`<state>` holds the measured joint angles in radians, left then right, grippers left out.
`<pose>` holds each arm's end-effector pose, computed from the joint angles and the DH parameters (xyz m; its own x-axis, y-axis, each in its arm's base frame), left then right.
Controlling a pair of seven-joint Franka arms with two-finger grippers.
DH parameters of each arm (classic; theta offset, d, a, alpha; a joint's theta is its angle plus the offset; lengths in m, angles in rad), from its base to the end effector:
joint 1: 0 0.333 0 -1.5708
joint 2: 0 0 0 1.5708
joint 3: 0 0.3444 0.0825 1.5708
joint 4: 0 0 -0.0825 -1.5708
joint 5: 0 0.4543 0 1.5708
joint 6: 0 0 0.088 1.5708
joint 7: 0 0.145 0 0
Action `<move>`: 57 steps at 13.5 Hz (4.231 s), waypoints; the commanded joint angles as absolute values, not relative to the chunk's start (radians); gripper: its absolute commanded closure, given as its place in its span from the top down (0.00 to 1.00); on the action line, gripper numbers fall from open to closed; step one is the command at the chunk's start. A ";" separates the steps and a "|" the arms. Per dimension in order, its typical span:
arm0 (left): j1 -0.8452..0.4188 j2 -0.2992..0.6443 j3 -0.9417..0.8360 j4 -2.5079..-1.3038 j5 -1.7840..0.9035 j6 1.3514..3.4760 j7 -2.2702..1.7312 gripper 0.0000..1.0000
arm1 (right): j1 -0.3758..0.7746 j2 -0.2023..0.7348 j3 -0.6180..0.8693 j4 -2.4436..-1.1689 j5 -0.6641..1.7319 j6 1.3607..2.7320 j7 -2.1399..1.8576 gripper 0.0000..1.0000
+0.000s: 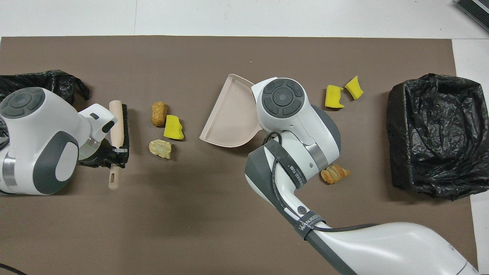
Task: Sweep and dump trash in bin
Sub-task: 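Sweep bread and sponge toward the dustpan with the left gripper's brush, then sweep remaining bread into the dustpan with the brush, left gripper, then carry the dustpan to the nearby bin and tip it with the right gripper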
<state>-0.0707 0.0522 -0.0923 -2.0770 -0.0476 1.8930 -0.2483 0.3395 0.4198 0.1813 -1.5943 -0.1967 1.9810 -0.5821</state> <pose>0.5725 -0.0993 0.3406 0.9657 0.1037 -0.2381 0.1034 -0.9945 -0.0138 0.6621 0.3429 0.3505 0.3922 0.9163 -0.0809 0.9192 -0.3871 0.0718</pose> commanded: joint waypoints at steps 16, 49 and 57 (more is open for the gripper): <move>-0.446 0.086 -0.103 -2.114 -0.261 2.192 -0.359 0.00 | 0.342 0.459 0.193 -1.631 -0.290 2.109 -0.930 0.00; -0.431 0.131 -0.104 -1.961 -0.201 1.935 -0.215 0.00 | 0.296 0.451 0.195 -1.658 -0.253 2.059 -1.029 0.00; -0.517 -0.035 -0.109 -1.989 -0.109 1.775 -0.503 0.00 | 0.221 0.408 0.195 -1.661 -0.170 2.103 -1.198 0.00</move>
